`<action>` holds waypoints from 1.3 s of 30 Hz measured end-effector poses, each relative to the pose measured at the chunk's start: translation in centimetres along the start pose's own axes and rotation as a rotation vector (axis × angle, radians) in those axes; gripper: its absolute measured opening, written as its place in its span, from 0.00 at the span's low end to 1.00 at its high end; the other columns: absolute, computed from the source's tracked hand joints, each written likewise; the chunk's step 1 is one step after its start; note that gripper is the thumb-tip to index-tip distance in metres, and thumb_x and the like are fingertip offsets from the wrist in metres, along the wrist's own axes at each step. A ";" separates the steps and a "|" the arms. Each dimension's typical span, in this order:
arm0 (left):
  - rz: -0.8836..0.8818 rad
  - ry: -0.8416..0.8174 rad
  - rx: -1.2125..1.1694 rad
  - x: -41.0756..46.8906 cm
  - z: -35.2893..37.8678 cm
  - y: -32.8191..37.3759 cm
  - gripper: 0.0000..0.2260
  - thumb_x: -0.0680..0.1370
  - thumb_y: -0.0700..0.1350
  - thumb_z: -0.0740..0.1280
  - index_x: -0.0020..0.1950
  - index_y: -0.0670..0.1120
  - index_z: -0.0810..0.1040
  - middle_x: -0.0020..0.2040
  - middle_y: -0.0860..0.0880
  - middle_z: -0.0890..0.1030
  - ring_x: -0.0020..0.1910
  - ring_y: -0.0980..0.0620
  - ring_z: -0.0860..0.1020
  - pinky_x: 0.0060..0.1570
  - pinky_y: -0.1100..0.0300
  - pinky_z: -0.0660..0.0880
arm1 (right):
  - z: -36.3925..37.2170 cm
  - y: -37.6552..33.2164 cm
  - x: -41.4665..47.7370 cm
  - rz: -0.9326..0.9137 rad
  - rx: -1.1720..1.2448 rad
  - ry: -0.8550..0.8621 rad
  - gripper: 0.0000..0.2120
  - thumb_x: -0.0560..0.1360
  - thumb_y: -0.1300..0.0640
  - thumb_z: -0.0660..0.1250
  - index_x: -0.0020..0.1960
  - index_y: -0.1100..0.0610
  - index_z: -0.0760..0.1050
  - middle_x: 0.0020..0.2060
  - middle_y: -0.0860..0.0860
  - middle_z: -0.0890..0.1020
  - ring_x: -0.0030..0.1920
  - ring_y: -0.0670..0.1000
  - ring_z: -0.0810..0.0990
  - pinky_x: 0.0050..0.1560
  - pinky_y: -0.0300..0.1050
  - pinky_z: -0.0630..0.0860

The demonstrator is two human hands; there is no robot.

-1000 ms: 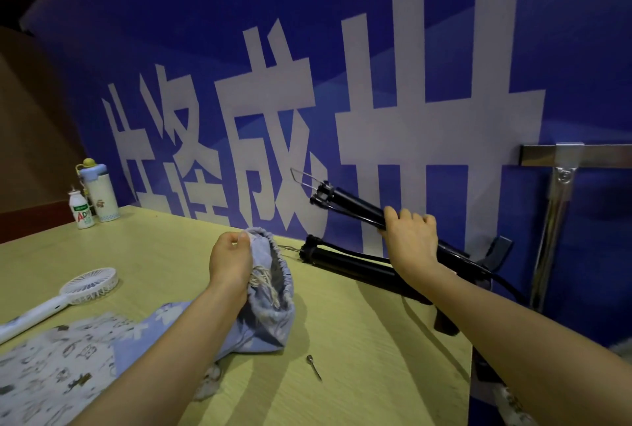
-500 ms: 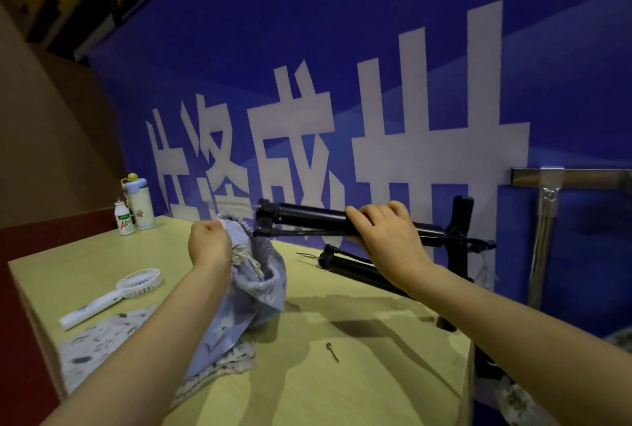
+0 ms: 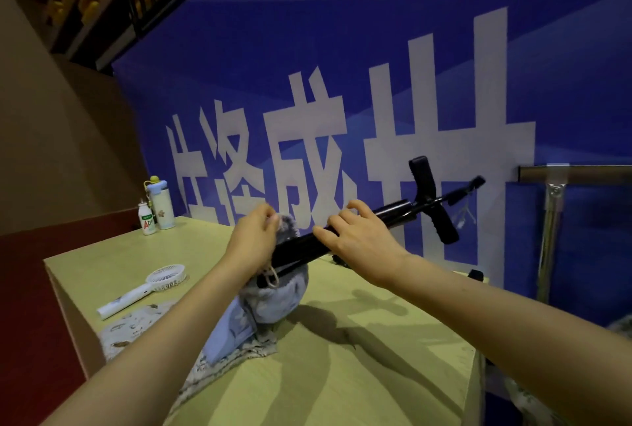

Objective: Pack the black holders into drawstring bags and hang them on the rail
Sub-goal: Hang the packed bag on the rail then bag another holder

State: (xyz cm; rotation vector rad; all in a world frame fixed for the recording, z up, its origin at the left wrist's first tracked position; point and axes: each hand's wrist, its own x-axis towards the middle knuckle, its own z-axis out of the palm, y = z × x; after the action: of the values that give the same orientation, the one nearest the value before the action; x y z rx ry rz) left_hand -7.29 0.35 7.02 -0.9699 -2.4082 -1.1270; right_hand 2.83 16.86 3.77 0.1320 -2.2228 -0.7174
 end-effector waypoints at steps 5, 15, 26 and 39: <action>0.097 -0.252 0.007 -1.1 1.0 1.1 0.10 0.78 0.45 0.65 0.57 0.46 0.70 0.48 0.47 0.77 0.44 0.49 0.76 0.37 0.61 0.72 | -1.1 0.3 0.9 -0.120 -0.044 -0.021 0.19 0.71 0.57 0.71 0.61 0.56 0.74 0.48 0.54 0.83 0.51 0.56 0.81 0.67 0.57 0.66; 0.260 -0.128 0.208 -0.7 1.7 0.6 0.25 0.72 0.52 0.72 0.66 0.52 0.69 0.54 0.49 0.82 0.51 0.48 0.81 0.48 0.52 0.79 | -2.3 0.2 1.3 -0.150 -0.001 0.149 0.16 0.71 0.57 0.67 0.60 0.53 0.75 0.60 0.53 0.79 0.65 0.54 0.75 0.72 0.55 0.59; 0.125 -0.153 0.018 -0.9 -0.3 -0.5 0.18 0.70 0.50 0.75 0.56 0.48 0.74 0.52 0.50 0.82 0.49 0.49 0.80 0.48 0.51 0.78 | -5.2 0.2 5.6 0.981 1.686 0.359 0.13 0.76 0.50 0.65 0.56 0.56 0.72 0.38 0.50 0.78 0.32 0.45 0.74 0.29 0.34 0.71; 0.093 -0.184 -0.167 1.7 -1.3 3.8 0.15 0.71 0.44 0.73 0.56 0.50 0.76 0.53 0.48 0.82 0.55 0.49 0.79 0.56 0.53 0.76 | -3.6 -1.9 5.6 0.916 1.662 0.112 0.19 0.75 0.55 0.68 0.64 0.57 0.71 0.54 0.54 0.79 0.55 0.53 0.79 0.53 0.44 0.78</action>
State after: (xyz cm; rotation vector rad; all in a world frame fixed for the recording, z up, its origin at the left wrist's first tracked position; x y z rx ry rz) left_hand -5.88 1.84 10.85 -1.2768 -2.4085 -1.2715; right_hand 1.34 11.88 8.36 -0.0555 -1.8487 1.5955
